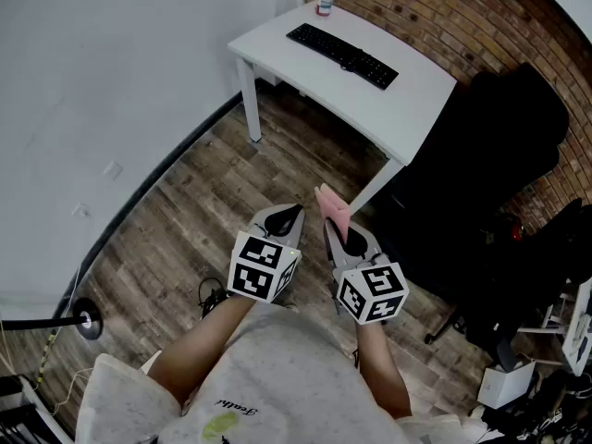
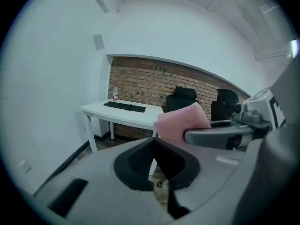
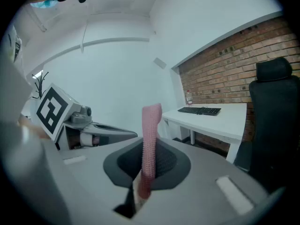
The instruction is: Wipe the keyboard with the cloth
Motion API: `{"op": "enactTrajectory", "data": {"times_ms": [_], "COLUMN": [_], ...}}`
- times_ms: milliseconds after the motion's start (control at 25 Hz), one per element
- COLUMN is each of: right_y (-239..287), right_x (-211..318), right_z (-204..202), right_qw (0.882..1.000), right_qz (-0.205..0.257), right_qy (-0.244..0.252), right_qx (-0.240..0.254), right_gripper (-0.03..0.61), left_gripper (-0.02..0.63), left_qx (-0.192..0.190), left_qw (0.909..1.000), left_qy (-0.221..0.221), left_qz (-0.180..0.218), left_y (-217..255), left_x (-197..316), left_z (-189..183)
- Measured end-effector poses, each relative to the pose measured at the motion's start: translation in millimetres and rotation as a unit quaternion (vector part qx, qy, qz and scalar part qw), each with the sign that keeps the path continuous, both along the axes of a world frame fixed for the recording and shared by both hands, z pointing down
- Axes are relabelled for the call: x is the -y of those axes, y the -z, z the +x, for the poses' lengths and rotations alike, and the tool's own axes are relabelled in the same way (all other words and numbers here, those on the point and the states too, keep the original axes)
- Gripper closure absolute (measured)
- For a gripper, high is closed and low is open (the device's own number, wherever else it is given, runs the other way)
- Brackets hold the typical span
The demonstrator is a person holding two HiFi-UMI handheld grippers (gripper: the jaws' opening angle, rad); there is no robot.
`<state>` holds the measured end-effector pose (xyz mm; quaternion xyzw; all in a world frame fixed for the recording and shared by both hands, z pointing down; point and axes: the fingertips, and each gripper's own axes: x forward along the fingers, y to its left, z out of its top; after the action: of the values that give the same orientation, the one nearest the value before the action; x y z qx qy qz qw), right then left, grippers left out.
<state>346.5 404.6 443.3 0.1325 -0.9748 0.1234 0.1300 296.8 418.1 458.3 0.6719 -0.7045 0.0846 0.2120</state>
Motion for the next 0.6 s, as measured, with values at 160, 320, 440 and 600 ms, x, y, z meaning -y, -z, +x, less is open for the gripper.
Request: {"op": "enactTrajectory", "data": {"times_ms": [160, 320, 440, 600], "right_y": [-0.5, -1.5, -2.6, -3.8], "right_x": [4.7, 5.3, 6.9, 16.7], "right_z": [-0.3, -9.7, -21.3, -41.7], "right_qw": [1.0, 1.0, 1.0, 1.0], "right_qz": [0.005, -0.001, -0.004, -0.003], "right_qy": [-0.004, 0.004, 0.012, 0.016], "right_qx": [-0.003, -0.003, -0.006, -0.013], "right_gripper": [0.557, 0.557, 0.555, 0.556], "left_gripper": [0.623, 0.623, 0.623, 0.621], "left_qx": [-0.002, -0.009, -0.016, -0.023], "left_qw": [1.0, 0.9999, 0.9998, 0.9996], "left_qy": [0.001, 0.01, 0.015, 0.016], "left_qz": [-0.003, -0.005, 0.0, 0.004], "left_y": [-0.6, -2.2, -1.1, -2.6], "left_x": [0.6, -1.3, 2.2, 12.9], "left_z": [-0.4, -10.5, -23.2, -44.6]}}
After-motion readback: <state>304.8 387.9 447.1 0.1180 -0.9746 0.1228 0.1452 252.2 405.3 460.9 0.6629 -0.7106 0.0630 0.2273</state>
